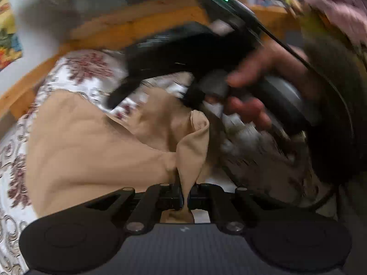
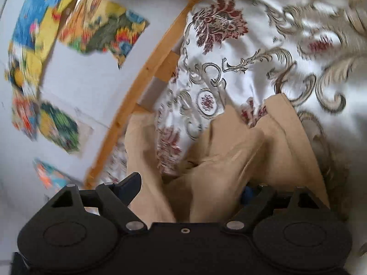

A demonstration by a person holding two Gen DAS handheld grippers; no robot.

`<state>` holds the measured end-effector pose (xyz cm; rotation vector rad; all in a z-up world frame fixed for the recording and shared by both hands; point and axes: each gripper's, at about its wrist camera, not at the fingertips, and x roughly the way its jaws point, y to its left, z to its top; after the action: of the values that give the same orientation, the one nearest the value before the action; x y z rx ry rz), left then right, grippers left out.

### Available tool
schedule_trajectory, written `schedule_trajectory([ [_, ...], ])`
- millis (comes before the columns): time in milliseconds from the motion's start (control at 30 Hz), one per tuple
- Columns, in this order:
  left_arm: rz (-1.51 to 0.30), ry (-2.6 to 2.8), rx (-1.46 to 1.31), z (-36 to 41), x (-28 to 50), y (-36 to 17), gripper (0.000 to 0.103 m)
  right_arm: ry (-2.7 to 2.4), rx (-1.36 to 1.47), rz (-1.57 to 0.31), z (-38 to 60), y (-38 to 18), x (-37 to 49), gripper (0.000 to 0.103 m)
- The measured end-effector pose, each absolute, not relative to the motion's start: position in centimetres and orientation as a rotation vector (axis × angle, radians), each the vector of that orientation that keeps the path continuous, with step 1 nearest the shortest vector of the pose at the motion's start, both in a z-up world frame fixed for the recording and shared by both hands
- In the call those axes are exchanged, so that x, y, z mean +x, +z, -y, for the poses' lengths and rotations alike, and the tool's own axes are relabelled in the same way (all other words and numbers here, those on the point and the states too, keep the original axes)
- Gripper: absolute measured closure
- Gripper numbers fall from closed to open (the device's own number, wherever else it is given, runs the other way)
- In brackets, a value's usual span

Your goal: Fold large clothes

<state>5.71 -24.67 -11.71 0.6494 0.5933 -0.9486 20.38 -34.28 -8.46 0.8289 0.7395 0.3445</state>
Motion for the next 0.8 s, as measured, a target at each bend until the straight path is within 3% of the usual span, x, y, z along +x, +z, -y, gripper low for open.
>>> schedule_trajectory([
  [233,-0.644,-0.957,0.583,23.8,6.5,-13.2,0.099,0.4,0.473,-0.833,31.3,-8.6,20.6,0.011],
  [500,-0.692,-0.907,0.415,22.1,8.2,-12.4,0.099,0.465,1.084,-0.778,37.5,-11.8,21.7,0.01],
  [667,-0.665,-0.925,0.446,22.2,7.6,-12.1,0.099,0.498,0.996,-0.811,36.0,-11.7,23.2,0.016],
  [800,-0.623,-0.932,0.541,22.6,6.1,-12.6,0.099,0.522,0.638,-0.821,31.6,-9.0,22.8,0.039],
])
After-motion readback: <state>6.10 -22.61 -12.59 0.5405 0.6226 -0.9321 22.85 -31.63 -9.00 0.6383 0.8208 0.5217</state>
